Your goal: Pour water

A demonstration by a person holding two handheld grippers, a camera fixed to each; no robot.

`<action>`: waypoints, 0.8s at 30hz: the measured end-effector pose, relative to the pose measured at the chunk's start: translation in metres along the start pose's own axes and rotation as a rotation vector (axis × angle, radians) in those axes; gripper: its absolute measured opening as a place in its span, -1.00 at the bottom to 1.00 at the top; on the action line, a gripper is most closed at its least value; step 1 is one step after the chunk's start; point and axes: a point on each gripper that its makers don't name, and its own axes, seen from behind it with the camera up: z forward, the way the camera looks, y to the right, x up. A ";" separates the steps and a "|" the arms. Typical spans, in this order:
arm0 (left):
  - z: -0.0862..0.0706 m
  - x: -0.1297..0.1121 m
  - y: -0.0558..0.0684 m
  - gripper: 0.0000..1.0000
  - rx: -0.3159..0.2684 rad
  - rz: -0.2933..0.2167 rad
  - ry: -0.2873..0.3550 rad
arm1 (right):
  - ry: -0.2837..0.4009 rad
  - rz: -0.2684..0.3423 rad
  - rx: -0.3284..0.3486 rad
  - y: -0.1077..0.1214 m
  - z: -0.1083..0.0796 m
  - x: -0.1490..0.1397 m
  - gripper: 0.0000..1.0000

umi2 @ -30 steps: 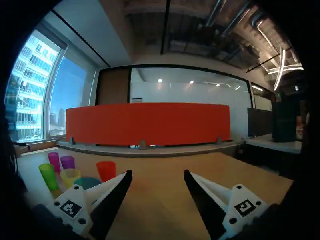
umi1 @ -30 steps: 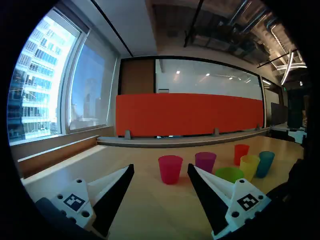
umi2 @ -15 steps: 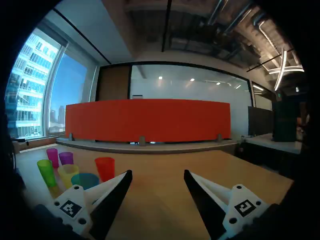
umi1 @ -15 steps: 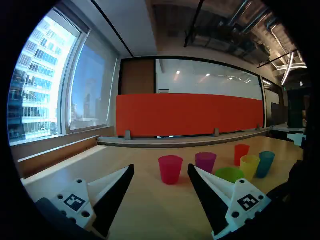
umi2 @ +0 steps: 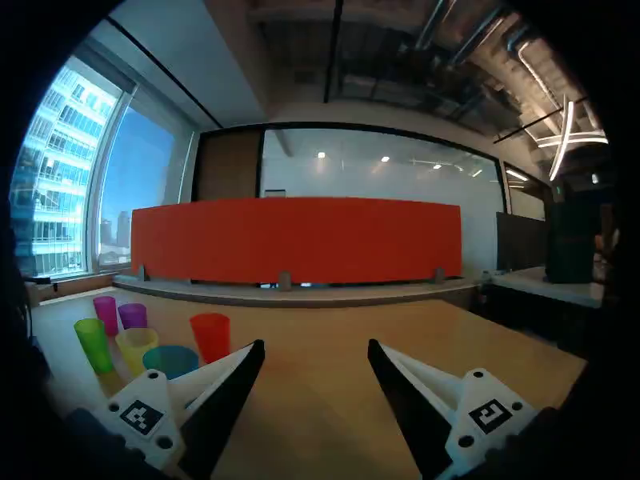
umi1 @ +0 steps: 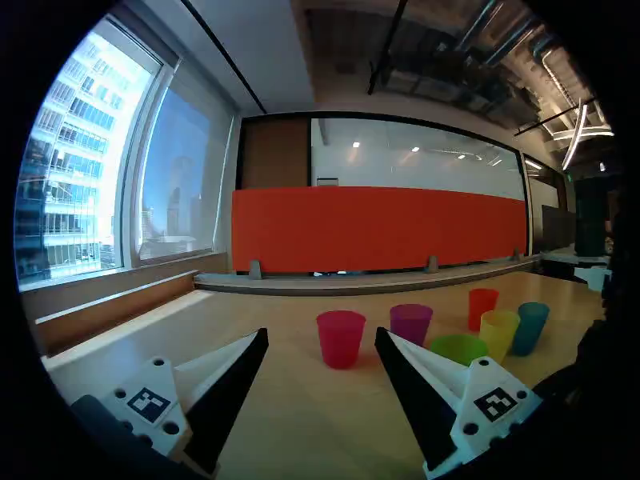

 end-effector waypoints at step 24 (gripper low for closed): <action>0.000 0.000 0.000 1.00 0.000 0.000 0.000 | 0.001 0.000 0.000 0.000 0.000 0.001 1.00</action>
